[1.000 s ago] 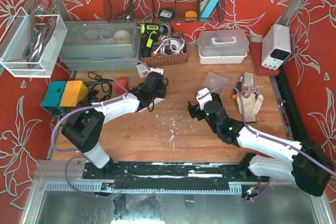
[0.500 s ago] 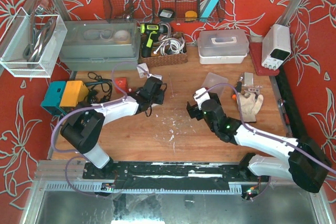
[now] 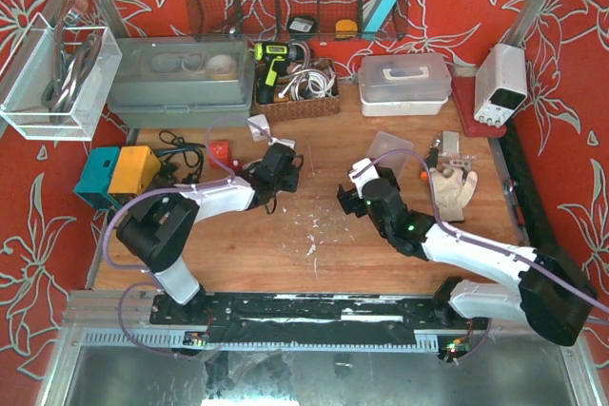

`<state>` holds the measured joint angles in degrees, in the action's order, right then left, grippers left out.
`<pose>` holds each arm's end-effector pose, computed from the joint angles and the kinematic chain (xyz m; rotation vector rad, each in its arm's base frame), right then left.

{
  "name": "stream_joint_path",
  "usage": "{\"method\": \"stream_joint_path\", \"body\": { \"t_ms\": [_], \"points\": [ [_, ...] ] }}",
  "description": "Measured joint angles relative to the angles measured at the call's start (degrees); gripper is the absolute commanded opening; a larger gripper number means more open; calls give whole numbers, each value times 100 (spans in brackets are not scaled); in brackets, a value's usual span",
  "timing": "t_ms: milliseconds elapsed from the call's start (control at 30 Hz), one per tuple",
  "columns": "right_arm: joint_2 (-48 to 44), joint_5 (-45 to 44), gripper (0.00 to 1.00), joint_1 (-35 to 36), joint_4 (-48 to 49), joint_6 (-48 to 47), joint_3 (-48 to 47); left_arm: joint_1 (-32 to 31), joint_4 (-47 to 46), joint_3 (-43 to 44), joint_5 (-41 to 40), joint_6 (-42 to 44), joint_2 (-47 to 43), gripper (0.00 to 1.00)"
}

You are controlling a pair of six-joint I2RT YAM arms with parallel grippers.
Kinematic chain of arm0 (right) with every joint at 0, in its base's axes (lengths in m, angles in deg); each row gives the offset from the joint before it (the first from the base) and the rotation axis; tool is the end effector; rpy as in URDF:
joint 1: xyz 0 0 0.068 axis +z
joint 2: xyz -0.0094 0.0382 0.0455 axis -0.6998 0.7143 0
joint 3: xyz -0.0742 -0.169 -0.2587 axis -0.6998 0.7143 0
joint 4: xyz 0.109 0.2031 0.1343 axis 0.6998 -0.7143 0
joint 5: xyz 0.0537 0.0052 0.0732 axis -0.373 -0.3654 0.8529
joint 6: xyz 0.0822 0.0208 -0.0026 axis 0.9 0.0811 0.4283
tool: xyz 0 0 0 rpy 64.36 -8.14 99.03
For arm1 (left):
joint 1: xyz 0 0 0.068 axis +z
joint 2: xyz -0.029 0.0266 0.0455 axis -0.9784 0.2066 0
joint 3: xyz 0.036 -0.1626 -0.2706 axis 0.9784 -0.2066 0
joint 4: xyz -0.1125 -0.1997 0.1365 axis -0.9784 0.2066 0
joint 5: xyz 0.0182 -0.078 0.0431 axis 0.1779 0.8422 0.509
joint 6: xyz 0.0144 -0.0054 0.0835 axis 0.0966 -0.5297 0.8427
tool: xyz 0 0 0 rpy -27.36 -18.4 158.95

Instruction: Install the large spring

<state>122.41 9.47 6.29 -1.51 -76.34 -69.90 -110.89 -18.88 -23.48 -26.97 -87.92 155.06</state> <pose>0.1923 0.1844 0.2498 -0.5027 1.8626 0.1960 0.3290 -0.1889 0.1999 0.2088 2.2193 -0.1561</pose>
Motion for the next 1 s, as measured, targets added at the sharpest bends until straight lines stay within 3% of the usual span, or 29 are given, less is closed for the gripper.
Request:
{"method": "stream_joint_path", "body": {
  "t_ms": [167, 300, 367, 400, 567, 700, 767, 867, 1000],
  "points": [
    [157, -46, 99, 0, -24, -9, -81, 0, -33, 66, 61, -44, 122, 65],
    [179, -186, 99, -7, -90, -4, -105, 15, -50, 352, 162, -92, 114, 75],
    [179, -278, 99, -52, -184, 33, -142, 15, -63, 389, 238, -129, 33, 95],
    [179, -308, 99, -85, -284, 72, -192, 15, -55, 367, 289, -166, -61, 99],
    [247, -271, 99, -595, -1185, 680, -929, -48, -210, -267, 570, -310, -1220, 100],
    [505, 173, 94, -1390, -1993, 1440, -1731, -238, -809, -1200, 944, -444, -2424, 100],
    [688, 457, 84, -1757, -2350, 1729, -2026, -404, -1178, -1773, 1036, -457, -2922, 100],
    [1014, 791, 59, -2127, -2809, 1996, -2365, -623, -1585, -2509, 1049, -450, -3405, 100],
    [1530, 1530, 47, -2599, -3158, 2302, -2723, -656, -1856, -3064, 1034, -433, -3807, 100]
  ]
}}
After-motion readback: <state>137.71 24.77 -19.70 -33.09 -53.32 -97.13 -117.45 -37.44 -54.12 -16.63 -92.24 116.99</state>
